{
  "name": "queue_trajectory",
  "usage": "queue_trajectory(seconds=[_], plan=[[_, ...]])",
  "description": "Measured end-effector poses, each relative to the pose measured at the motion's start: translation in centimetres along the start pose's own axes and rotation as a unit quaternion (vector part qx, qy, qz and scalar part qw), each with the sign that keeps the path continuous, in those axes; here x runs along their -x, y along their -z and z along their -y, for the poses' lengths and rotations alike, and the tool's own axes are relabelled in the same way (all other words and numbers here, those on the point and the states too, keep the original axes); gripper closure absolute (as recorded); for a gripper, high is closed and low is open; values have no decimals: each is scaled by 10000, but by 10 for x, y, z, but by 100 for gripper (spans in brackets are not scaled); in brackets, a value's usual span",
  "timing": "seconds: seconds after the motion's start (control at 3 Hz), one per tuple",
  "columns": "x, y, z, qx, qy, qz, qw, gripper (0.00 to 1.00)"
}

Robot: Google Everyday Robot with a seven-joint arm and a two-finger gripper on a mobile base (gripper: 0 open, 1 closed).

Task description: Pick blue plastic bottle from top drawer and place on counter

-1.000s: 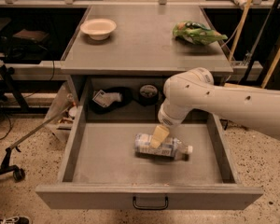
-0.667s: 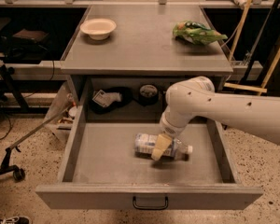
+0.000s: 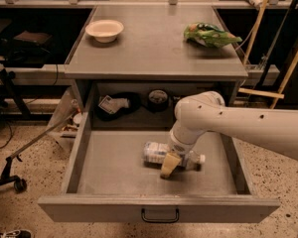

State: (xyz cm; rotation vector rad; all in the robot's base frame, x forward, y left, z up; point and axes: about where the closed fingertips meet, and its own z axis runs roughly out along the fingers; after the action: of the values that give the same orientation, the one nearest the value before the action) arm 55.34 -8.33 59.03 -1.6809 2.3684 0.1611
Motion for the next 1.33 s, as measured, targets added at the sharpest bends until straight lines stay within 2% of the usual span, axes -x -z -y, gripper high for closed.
queue_trajectory(seconds=[1.0,1.33], plan=[[2,9,0,0,0,0,10000,88],[-12,75,32,-297,-238,95,9992,100]])
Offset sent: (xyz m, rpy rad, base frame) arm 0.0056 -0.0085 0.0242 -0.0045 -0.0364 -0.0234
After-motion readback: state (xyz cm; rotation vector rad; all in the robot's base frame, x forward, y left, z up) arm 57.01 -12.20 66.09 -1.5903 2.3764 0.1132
